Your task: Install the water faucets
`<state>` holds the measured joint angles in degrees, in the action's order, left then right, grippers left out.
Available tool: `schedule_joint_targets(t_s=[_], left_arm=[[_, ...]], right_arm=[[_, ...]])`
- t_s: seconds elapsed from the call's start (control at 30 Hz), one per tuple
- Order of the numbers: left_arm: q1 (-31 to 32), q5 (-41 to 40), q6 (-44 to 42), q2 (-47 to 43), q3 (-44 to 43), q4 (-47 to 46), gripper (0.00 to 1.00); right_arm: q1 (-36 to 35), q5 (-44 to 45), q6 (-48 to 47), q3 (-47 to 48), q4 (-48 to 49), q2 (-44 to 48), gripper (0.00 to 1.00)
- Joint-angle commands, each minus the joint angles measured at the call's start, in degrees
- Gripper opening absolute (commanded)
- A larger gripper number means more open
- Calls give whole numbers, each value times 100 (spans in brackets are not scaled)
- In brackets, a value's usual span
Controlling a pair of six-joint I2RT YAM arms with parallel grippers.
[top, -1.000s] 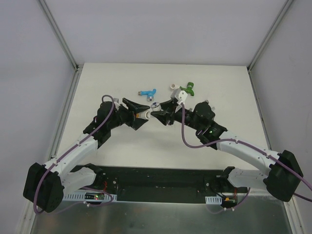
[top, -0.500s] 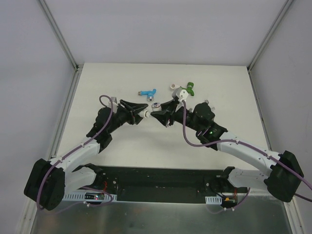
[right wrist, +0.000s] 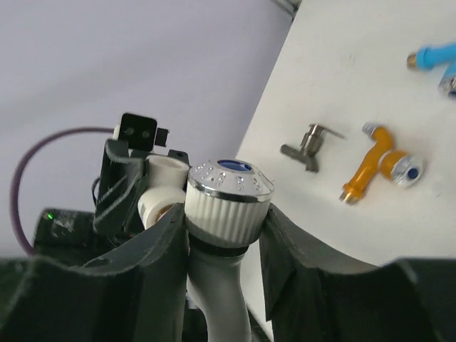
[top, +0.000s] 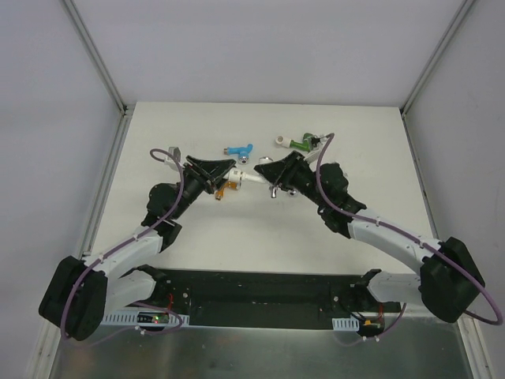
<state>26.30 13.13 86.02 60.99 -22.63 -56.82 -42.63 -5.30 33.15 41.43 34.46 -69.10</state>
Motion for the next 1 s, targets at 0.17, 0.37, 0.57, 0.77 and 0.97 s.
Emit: schedule_joint_targets(t_s=[0.17, 0.37, 0.57, 0.77, 0.97], left_arm=[[50, -1276, -859, -1396, 373, 221, 0], [50, -1831, -210, -1933, 400, 1594, 0], [41, -1322, 459, -1653, 225, 1726, 0], [41, -566, 899, -1117, 93, 1042, 0], [50, 67, 987, -589, -233, 462, 0]], right_arm=[[826, -988, 2128, -170, 228, -438, 78], [994, -2000, -1525, -293, 211, 229, 95], [994, -2931, -4506, -917, 666, 784, 99], [1002, -3968, -4748, -619, 720, 557, 99], [967, -4365, -3879, -426, 1905, -111, 97]])
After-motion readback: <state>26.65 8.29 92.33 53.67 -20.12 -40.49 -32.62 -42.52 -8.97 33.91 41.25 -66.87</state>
